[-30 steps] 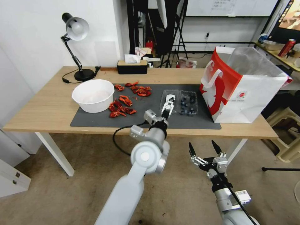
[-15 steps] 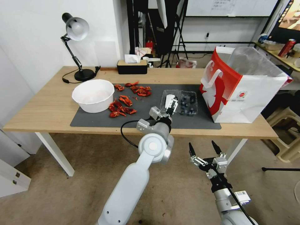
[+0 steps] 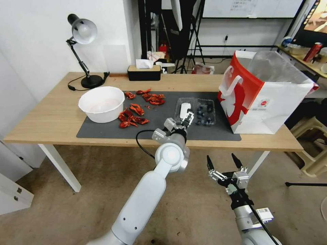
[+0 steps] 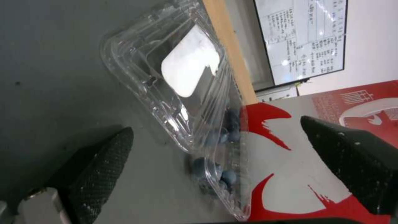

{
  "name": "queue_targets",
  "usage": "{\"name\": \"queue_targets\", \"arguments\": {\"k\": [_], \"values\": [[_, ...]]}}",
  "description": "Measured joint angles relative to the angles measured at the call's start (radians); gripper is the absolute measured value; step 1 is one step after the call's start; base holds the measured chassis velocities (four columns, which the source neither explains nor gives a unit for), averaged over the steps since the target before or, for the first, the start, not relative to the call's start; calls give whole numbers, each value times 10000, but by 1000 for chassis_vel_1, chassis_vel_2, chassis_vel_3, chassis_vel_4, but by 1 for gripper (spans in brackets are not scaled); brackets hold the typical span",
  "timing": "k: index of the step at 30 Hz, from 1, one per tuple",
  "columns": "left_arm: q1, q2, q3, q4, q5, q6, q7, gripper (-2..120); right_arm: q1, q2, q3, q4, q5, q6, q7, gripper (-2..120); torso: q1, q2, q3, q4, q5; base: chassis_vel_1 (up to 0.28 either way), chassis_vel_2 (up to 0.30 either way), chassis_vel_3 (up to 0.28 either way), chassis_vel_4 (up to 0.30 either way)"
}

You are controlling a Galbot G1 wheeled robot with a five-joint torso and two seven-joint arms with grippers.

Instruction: Close the takeout container lid, then place the container into the takeout bag.

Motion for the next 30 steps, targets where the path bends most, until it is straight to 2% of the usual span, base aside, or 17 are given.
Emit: {"name": "queue_targets", "arguments": {"k": [30], "values": [[-588,9,63,640,-285,19,20,100,12,23,22,-56,-14,19,41,100,0,-1,1,0,0,0,0,0,0]]}}
